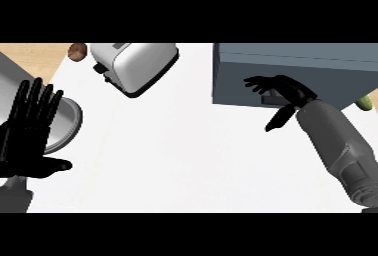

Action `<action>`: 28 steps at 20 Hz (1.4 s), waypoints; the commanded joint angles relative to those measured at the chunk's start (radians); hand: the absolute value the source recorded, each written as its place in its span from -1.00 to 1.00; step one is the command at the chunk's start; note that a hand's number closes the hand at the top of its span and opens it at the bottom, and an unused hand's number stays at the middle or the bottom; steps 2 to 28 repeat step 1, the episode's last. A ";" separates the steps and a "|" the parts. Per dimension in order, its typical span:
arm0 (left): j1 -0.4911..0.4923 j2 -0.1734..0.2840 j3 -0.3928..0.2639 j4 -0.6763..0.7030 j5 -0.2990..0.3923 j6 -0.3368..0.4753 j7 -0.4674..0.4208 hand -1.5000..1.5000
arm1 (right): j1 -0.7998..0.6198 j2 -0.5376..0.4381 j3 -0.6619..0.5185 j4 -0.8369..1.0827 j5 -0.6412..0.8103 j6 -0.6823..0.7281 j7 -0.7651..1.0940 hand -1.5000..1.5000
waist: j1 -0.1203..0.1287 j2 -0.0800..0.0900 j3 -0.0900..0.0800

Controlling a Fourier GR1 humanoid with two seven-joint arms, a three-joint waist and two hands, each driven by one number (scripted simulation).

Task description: Pick up the cup, place it into the drawer and close the drawer

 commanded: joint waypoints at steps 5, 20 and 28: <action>0.004 -0.011 -0.006 -0.013 -0.008 0.019 0.013 -1.00 | -0.082 -0.054 -0.040 0.070 -0.002 -0.043 0.116 -1.00 | 0.017 0.035 0.013; 0.004 -0.011 -0.006 -0.013 -0.008 0.019 0.013 -1.00 | -0.082 -0.054 -0.040 0.070 -0.002 -0.043 0.116 -1.00 | 0.017 0.035 0.013; 0.004 -0.011 -0.006 -0.013 -0.008 0.019 0.013 -1.00 | -0.082 -0.054 -0.040 0.070 -0.002 -0.043 0.116 -1.00 | 0.017 0.035 0.013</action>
